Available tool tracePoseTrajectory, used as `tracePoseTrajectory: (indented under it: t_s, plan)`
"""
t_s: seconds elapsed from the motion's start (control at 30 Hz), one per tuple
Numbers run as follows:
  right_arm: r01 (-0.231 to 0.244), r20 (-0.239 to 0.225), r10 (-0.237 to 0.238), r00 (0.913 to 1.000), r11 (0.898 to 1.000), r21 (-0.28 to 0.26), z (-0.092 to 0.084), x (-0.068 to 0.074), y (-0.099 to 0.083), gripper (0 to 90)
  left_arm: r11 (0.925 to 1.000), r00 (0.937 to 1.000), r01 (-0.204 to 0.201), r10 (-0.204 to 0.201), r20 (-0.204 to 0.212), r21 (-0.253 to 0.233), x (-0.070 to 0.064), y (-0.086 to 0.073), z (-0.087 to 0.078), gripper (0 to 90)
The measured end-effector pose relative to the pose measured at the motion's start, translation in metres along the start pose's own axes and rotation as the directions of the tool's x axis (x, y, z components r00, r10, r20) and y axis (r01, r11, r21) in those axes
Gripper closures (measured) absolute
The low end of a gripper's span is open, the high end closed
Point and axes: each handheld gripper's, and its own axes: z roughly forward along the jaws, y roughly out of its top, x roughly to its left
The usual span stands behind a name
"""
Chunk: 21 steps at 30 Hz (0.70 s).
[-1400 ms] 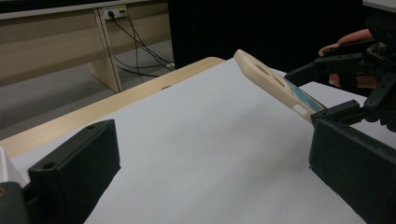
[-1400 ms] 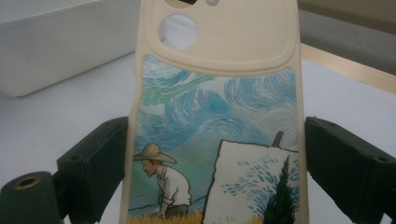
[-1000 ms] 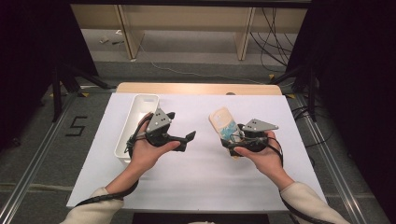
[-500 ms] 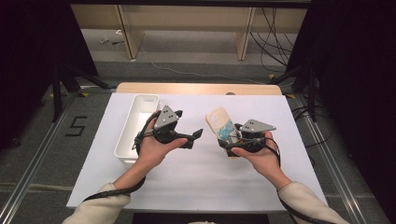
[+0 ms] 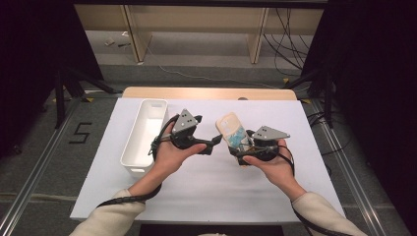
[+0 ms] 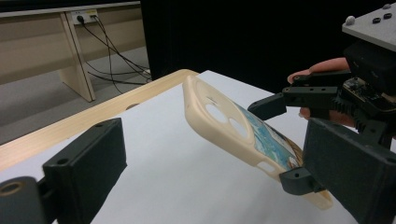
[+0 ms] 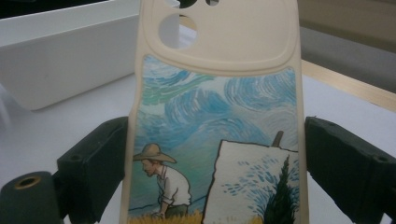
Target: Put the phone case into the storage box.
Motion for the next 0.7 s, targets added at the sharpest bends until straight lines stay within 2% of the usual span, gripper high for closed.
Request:
tracePoseTrajectory:
  t_s: [0.33,0.63,0.7]
  plan:
    - [0.002,0.004,-0.002,1.0000,1.000,-0.004,0.000,0.001,0.000,11.2,0.9995,0.9997,0.020,-0.021,0.015,0.024,-0.003,-0.001,0.018,10.4]
    - [0.006,0.006,-0.006,1.0000,1.000,-0.007,-0.001,0.002,0.001,11.2,0.9956,0.9962,0.084,-0.085,0.022,0.041,-0.001,-0.006,0.032,14.6]
    - [0.005,0.005,-0.005,1.0000,1.000,-0.007,-0.001,0.002,0.000,11.2,0.9953,0.9959,0.086,-0.087,0.022,0.043,-0.001,-0.006,0.033,15.3]
